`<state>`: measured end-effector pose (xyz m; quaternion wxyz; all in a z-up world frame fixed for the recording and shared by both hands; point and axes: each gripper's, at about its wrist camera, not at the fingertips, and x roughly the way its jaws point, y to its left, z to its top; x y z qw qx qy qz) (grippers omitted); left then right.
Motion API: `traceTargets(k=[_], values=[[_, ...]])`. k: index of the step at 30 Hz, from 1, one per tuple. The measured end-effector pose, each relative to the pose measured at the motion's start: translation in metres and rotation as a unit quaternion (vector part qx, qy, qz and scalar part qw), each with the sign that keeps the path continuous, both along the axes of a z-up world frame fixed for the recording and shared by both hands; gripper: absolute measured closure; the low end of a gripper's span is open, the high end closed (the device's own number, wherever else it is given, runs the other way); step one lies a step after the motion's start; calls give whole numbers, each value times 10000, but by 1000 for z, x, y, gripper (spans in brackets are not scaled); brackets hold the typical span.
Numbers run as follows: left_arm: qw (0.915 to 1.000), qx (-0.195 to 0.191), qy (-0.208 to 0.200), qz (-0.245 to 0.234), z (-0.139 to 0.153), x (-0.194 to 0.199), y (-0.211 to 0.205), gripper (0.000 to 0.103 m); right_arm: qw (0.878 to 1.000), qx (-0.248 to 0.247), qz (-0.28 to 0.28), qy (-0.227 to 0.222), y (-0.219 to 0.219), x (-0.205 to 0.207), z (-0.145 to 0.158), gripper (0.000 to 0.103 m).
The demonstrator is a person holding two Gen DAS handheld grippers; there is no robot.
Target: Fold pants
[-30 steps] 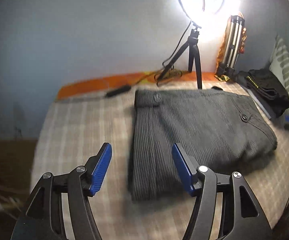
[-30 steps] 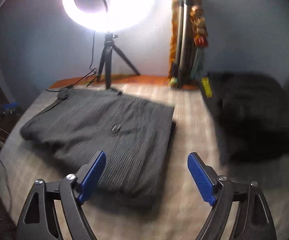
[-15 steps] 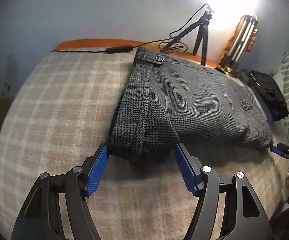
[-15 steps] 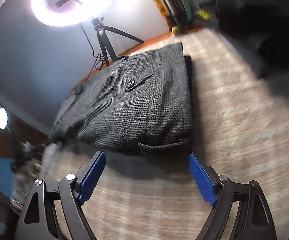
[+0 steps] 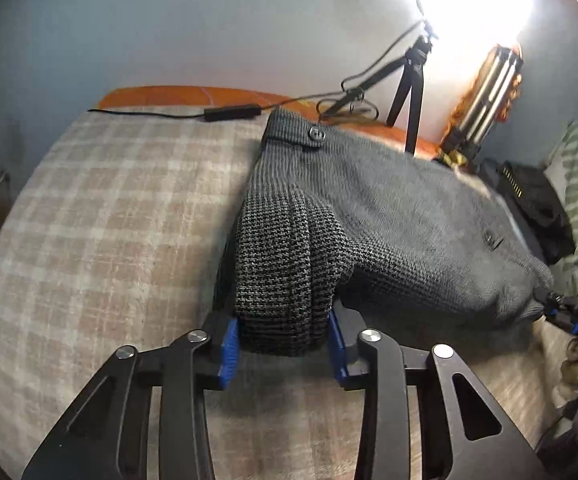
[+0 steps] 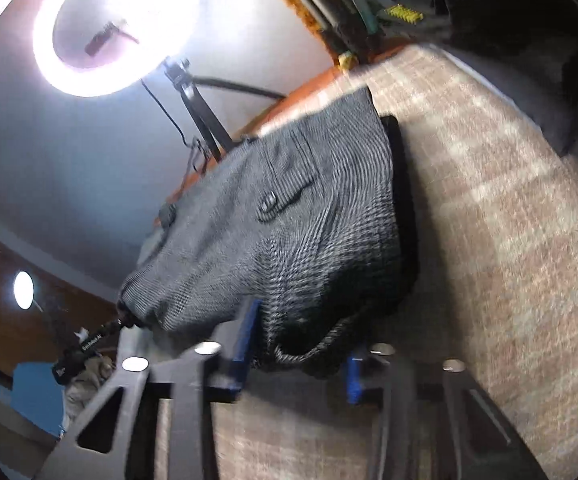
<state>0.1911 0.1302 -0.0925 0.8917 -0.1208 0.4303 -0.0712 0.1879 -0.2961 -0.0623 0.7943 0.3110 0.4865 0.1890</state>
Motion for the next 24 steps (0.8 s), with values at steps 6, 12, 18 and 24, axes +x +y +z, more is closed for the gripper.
traceTargets(k=[6, 12, 18, 24], values=[[9979, 480, -440, -20, 31, -1, -8, 75, 9972, 3, -127, -739, -5, 0, 49, 81], [9921, 1076, -251, 591, 33, 0, 16, 57, 9982, -326, -242, -446, -4, 5, 46, 79], [9910, 1277, -209, 334, 26, -10, 12, 57, 9963, -834, -217, -4, 0, -3, 26, 56], [9915, 1136, -489, -406, 35, -16, -36, 57, 9957, -603, -682, 183, -23, -13, 19, 30]])
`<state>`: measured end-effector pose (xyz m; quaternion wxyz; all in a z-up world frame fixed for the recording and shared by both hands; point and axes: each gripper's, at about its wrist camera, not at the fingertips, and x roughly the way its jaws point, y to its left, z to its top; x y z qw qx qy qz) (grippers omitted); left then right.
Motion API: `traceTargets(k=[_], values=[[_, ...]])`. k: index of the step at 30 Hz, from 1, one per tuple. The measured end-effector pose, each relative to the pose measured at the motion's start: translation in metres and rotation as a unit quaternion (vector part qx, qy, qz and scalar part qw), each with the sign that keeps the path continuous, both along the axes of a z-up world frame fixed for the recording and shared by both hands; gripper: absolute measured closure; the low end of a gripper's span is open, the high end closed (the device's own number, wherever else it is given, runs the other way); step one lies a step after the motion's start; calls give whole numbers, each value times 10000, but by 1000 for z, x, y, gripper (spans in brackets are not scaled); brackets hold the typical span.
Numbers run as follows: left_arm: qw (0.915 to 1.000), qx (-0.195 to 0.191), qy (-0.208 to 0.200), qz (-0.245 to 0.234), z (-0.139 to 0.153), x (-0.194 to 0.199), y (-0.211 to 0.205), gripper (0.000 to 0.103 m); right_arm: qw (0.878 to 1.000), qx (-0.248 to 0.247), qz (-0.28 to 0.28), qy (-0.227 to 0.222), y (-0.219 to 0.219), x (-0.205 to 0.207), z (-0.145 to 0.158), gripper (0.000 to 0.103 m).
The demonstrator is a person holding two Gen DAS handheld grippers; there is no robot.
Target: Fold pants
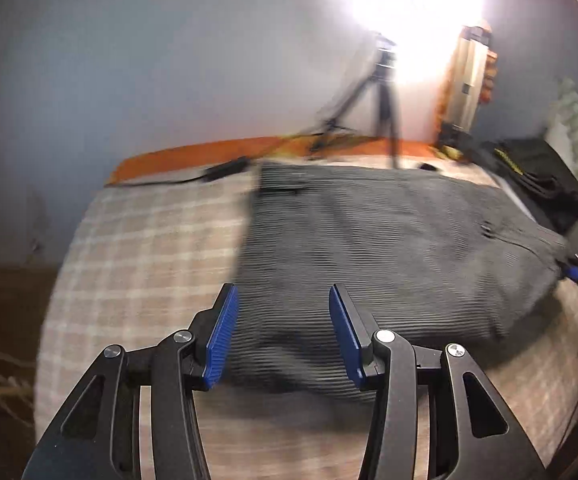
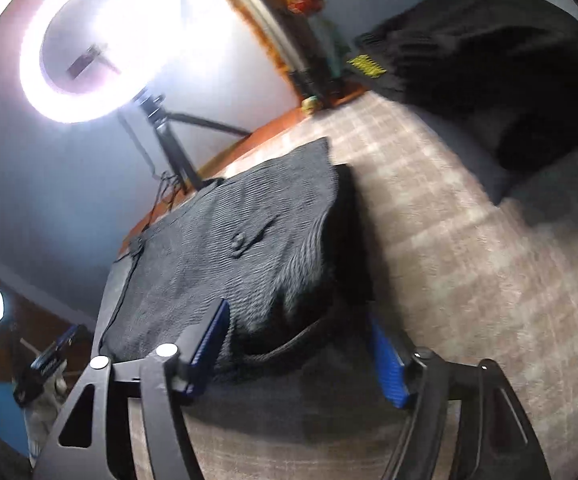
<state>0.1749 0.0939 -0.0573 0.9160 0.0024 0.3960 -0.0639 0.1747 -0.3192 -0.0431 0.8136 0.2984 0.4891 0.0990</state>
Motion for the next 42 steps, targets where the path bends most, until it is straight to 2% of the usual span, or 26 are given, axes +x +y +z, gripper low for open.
traceTargets(k=[4, 6, 9, 12, 15, 17, 19, 20, 22, 23, 27, 30, 32, 33, 36, 39, 42], values=[[9960, 247, 120, -851, -15, -1, -57, 57, 9980, 578, -53, 233, -4, 2, -15, 30], [9938, 470, 196, -992, -28, 4, -78, 57, 9980, 593, -10, 230, 0, 5, -17, 32], [9911, 792, 484, -950, -53, 20, -95, 57, 9981, 574, 174, 149, 8, 10, -15, 73], [9897, 926, 524, -953, -62, 26, -100, 56, 9994, -82, 246, -216, 12, 12, 4, 80], [9895, 886, 598, -975, -56, 28, -97, 56, 9990, -237, 302, -215, 12, 11, 8, 81], [9911, 790, 515, -937, -45, 25, -92, 56, 9994, -121, 286, -130, 10, 8, 6, 79], [9931, 702, 361, -866, -33, 22, -88, 56, 9999, -22, 109, -4, 6, 3, 3, 59], [9941, 670, 256, -812, -27, 22, -88, 56, 10000, 21, 25, -18, 4, 0, 3, 56], [9949, 633, 140, -769, -21, 25, -90, 56, 9994, 272, -202, -4, -3, -9, 3, 42], [9951, 633, 73, -750, -20, 27, -92, 56, 9990, 377, -250, 11, -5, -11, 2, 39], [9943, 740, 119, -764, -27, 39, -104, 56, 9980, 601, -162, 94, 0, -18, -5, 36], [9915, 962, 301, -822, -47, 47, -116, 56, 9959, 872, -138, 218, 4, -14, -16, 36], [9894, 1136, 356, -833, -60, 47, -121, 55, 9956, 864, -202, 301, 5, -12, -19, 36], [9904, 1102, 142, -822, -61, 44, -122, 55, 9962, 737, -305, 361, 4, -13, -20, 36], [9915, 917, 326, -867, -57, 48, -116, 56, 9962, 599, -491, 398, -3, -18, -16, 36], [9948, 594, 379, -733, -47, 49, -101, 56, 9940, 892, -402, 487, -5, -29, -15, 35], [9973, 395, 243, -563, -32, 50, -87, 56, 9894, 1341, -15, 550, 6, -32, -21, 30]])
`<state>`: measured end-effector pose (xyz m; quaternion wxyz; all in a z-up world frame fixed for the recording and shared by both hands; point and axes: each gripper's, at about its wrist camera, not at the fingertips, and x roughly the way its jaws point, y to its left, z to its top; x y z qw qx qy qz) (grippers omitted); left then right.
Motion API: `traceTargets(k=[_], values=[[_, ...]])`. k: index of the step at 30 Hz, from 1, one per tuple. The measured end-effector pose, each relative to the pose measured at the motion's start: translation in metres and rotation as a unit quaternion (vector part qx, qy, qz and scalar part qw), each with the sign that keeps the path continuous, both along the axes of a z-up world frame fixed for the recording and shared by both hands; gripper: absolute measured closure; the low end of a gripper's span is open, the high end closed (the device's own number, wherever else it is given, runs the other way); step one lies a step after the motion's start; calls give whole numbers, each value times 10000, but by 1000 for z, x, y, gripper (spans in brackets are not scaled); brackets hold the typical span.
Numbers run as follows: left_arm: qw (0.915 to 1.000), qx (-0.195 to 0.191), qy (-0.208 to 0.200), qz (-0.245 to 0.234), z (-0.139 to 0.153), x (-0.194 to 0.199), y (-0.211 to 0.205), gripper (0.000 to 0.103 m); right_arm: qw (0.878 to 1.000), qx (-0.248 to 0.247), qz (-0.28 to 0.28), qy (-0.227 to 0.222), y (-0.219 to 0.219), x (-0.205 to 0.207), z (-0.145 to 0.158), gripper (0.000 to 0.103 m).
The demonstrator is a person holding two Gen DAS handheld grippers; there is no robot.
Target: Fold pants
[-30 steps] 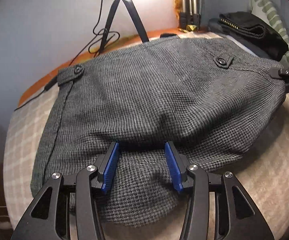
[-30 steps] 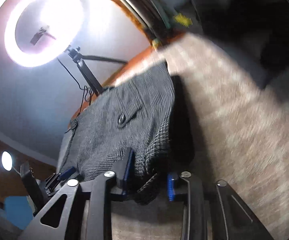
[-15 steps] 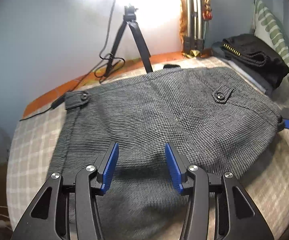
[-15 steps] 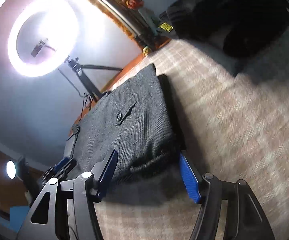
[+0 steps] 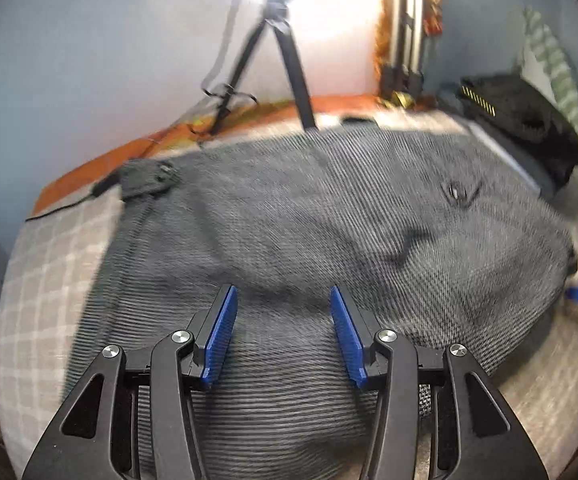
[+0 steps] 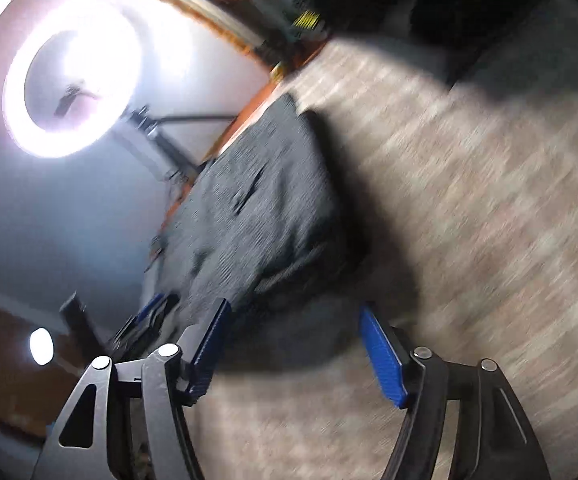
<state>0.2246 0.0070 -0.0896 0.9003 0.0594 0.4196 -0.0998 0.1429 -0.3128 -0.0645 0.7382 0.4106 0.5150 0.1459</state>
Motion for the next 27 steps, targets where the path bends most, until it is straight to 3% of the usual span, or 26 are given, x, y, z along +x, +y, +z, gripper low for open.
traceTargets(k=[6, 11, 12, 13, 16, 18, 22, 24, 27], values=[[9994, -349, -20, 32, 7, -4, 3, 56, 9997, 44, -225, -48, 8, 23, -16, 30], [9991, 36, -26, -410, -12, -22, -23, 56, 9983, 191, -549, -63, 4, 42, -21, 30], [9990, 100, -2, -438, -18, -24, -26, 56, 9983, 69, -571, -131, 6, 44, -18, 35], [9988, 169, 57, -452, -25, -24, -28, 55, 9981, -162, -548, -228, 9, 47, -15, 48], [9986, 248, -40, -472, -29, -28, -28, 55, 9966, -592, -442, -365, 16, 52, -7, 69], [9989, 230, -90, -407, -20, -27, -29, 56, 9954, -766, -410, -414, 17, 48, -2, 75], [9980, -6, -622, -77, 12, -13, -32, 56, 9914, -1122, -322, -591, 20, 43, 7, 77], [9981, -61, -608, -18, 12, -3, -38, 56, 9904, -1211, -280, -604, 20, 42, 7, 77], [9987, 287, -426, -13, -8, 10, -54, 56, 9904, -1220, -288, -576, 17, 43, 4, 77]])
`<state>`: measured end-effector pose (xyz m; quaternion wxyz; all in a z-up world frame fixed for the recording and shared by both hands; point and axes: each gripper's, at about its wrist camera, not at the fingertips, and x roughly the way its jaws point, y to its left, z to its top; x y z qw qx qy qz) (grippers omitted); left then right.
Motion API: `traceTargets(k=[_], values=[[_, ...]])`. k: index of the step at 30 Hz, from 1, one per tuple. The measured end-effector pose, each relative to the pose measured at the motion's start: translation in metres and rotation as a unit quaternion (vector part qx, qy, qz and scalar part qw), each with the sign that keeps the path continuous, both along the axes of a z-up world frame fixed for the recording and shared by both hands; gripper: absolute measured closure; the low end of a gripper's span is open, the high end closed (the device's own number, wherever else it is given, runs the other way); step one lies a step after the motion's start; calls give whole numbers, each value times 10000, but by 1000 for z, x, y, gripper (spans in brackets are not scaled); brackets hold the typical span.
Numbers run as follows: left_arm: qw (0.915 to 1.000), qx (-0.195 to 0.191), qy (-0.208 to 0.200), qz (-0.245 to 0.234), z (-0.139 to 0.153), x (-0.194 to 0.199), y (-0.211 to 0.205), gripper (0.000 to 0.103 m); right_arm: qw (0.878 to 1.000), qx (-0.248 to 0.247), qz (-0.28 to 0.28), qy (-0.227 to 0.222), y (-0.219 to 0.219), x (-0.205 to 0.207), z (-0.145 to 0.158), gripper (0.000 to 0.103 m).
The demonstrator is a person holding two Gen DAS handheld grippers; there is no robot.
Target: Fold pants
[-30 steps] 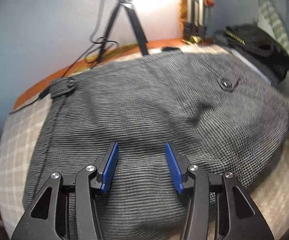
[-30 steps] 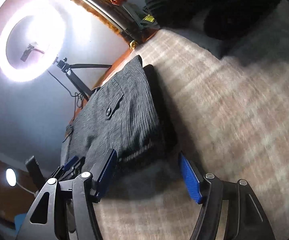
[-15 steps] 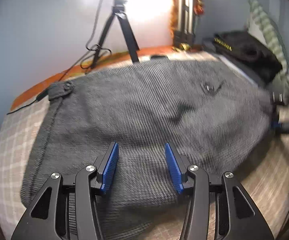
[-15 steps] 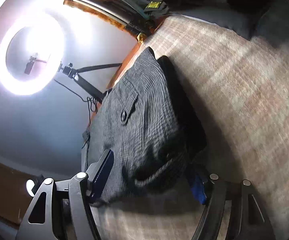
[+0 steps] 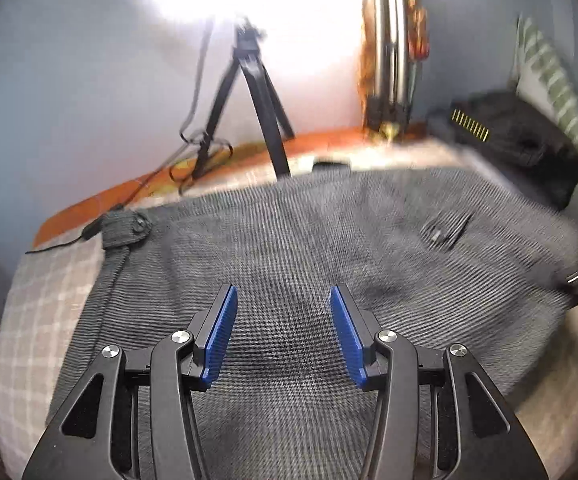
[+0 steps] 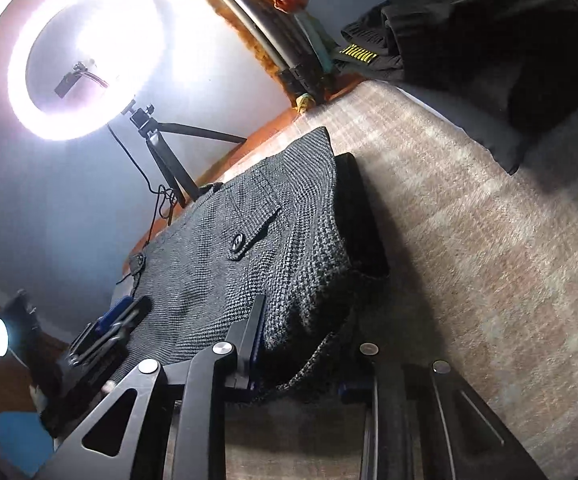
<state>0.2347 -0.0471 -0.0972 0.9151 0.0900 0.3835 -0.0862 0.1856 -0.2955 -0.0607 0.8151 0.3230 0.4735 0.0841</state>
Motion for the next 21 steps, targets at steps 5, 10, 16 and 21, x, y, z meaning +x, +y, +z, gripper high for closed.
traceTargets(k=[5, 10, 16, 21], values=[[9993, 227, 283, -88, -21, 3, -5, 55, 9998, -156, 38, -86, 4, 4, 3, 77], [9998, -87, 142, 75, 2, -25, 22, 55, 9997, -183, 71, -145, 4, 3, 4, 77], [9996, 78, 258, 5, -16, -61, 32, 55, 9998, -183, 1, -107, 3, 3, 2, 78], [9994, 278, 205, -62, -24, -57, 23, 55, 9984, -534, 0, -176, 12, 6, 10, 78]])
